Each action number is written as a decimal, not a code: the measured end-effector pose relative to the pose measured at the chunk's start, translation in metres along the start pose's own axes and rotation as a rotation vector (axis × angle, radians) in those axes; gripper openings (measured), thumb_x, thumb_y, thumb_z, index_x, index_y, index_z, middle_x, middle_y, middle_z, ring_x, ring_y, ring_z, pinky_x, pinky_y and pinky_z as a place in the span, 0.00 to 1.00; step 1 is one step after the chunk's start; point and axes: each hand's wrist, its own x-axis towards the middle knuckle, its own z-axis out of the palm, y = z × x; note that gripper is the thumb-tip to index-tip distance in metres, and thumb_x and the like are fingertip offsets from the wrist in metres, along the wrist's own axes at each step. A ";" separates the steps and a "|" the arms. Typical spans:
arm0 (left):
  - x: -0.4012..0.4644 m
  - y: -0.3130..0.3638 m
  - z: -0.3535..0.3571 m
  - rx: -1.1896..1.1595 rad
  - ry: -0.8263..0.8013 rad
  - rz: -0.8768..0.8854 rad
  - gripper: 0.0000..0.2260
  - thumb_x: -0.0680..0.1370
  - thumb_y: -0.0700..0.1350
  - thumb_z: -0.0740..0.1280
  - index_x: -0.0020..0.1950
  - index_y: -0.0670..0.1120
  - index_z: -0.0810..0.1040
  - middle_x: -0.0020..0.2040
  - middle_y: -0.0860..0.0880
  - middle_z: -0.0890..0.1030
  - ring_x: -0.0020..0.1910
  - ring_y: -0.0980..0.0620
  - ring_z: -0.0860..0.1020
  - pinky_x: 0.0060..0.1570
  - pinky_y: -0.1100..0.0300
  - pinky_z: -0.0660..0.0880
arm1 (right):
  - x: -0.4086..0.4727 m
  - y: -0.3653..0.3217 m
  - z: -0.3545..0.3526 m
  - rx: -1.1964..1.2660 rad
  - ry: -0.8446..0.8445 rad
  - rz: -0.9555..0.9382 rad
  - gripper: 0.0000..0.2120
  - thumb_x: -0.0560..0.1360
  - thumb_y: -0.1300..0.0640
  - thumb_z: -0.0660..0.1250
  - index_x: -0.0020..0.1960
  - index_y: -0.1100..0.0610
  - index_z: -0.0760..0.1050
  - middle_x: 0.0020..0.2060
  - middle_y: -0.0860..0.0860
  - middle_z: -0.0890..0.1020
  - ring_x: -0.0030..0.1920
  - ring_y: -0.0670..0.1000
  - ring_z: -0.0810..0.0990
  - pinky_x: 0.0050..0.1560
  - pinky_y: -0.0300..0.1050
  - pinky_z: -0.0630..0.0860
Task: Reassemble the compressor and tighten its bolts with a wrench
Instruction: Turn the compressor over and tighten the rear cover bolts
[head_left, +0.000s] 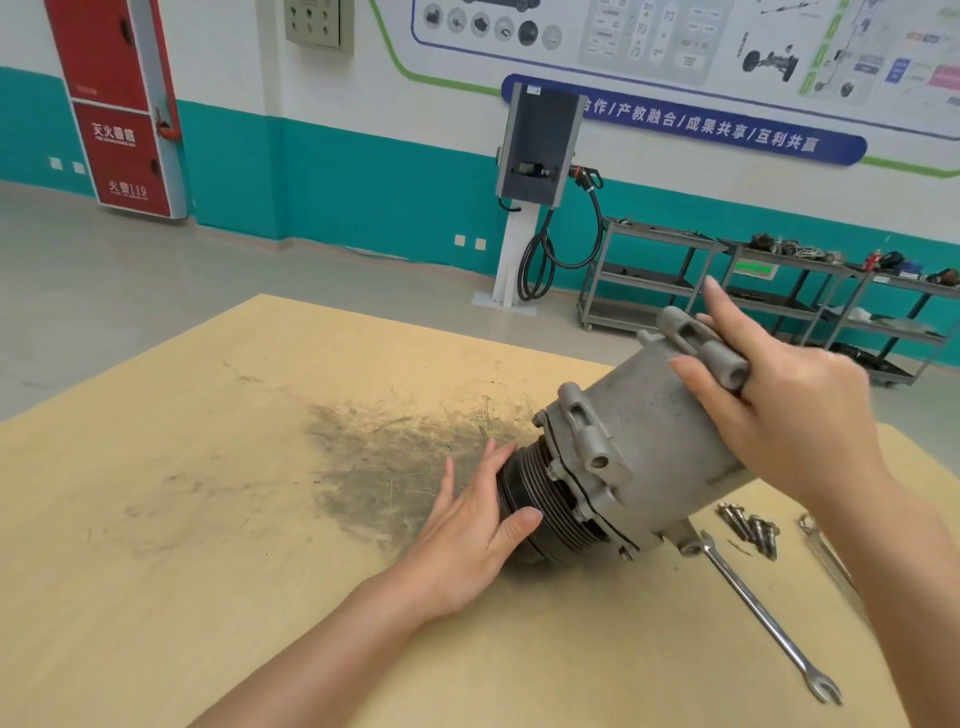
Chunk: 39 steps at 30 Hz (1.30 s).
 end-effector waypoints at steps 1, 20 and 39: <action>0.003 -0.002 -0.003 0.025 -0.011 -0.015 0.47 0.64 0.81 0.41 0.78 0.60 0.39 0.77 0.58 0.36 0.74 0.48 0.28 0.74 0.45 0.32 | 0.006 -0.001 0.002 0.006 -0.022 0.010 0.29 0.78 0.42 0.60 0.70 0.62 0.71 0.36 0.58 0.85 0.25 0.57 0.80 0.27 0.49 0.78; 0.000 -0.018 -0.031 0.058 -0.020 0.035 0.57 0.55 0.72 0.72 0.78 0.58 0.52 0.77 0.64 0.53 0.76 0.65 0.38 0.70 0.47 0.23 | 0.053 -0.100 0.029 -0.283 -0.231 -0.417 0.29 0.83 0.42 0.53 0.79 0.56 0.55 0.61 0.52 0.80 0.57 0.52 0.82 0.31 0.43 0.66; -0.005 0.003 -0.027 -0.037 -0.051 0.009 0.35 0.64 0.57 0.79 0.55 0.76 0.56 0.65 0.72 0.47 0.48 0.81 0.20 0.74 0.46 0.32 | 0.019 -0.110 0.026 -0.405 -0.039 -0.183 0.26 0.75 0.44 0.69 0.69 0.54 0.75 0.59 0.54 0.83 0.58 0.51 0.82 0.54 0.47 0.81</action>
